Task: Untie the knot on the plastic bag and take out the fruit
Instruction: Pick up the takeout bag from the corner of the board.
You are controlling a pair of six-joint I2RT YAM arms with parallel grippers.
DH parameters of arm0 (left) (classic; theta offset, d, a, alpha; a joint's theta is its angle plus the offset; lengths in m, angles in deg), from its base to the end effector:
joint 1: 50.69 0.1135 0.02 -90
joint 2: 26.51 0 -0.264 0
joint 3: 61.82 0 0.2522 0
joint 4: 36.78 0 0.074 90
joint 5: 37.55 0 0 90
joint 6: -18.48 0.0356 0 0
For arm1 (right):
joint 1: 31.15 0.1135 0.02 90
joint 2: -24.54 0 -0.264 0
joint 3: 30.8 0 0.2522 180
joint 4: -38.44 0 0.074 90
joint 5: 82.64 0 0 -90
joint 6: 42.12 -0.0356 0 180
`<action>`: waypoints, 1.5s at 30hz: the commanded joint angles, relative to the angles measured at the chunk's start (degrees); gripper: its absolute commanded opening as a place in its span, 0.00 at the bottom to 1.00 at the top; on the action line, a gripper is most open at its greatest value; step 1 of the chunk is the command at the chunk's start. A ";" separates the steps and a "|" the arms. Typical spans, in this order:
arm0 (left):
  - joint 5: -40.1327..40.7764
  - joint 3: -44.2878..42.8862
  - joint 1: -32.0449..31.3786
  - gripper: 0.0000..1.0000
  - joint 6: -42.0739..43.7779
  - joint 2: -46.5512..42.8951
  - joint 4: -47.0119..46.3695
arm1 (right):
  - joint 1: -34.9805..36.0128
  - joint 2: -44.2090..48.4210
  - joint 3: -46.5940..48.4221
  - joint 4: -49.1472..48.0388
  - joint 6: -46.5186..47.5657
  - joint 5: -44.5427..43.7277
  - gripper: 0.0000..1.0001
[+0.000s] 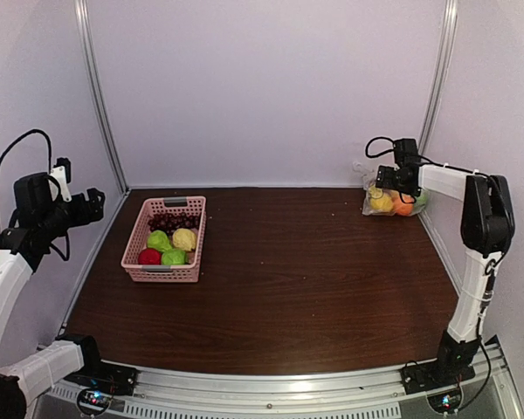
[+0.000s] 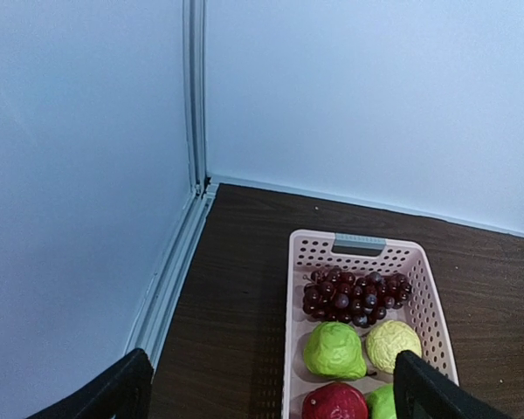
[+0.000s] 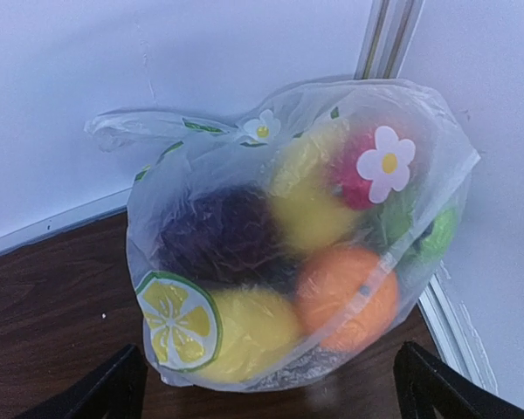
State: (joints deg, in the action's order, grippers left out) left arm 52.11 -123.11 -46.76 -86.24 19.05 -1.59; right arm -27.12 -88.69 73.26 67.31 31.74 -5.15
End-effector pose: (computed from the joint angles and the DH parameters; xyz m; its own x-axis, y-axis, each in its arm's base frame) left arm 0.1808 0.0122 0.3339 -0.3055 -0.2757 -0.9114 -0.1453 0.9595 -0.2415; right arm 0.4582 0.0245 0.2489 -0.5622 0.2324 -0.7936 0.2684 0.9590 0.0907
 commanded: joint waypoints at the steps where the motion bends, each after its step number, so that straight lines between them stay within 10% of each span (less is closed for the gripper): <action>1: 0.49 0.05 1.89 0.98 1.07 -0.09 -1.92 | -0.19 -7.39 8.11 0.34 2.16 -0.99 1.00; 18: -3.25 0.16 5.66 0.98 0.83 0.22 -2.37 | -0.21 -27.01 30.89 6.91 3.60 -0.07 0.94; 23: -2.57 0.08 5.70 0.98 0.83 -0.24 -2.36 | -0.27 -27.08 31.43 7.55 3.14 0.49 0.69; 31: -3.54 0.26 6.88 0.98 0.15 -2.39 -2.36 | -0.28 -23.78 28.23 5.71 2.97 4.75 0.00; 45: -12.22 0.41 6.96 0.98 0.59 1.77 -3.67 | -0.12 -1.23 7.54 -7.75 0.59 15.55 0.00</action>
State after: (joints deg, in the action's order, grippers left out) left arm 45.42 -123.11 -40.36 -86.02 19.88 -2.03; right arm -27.14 -98.68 85.94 66.52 33.32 4.75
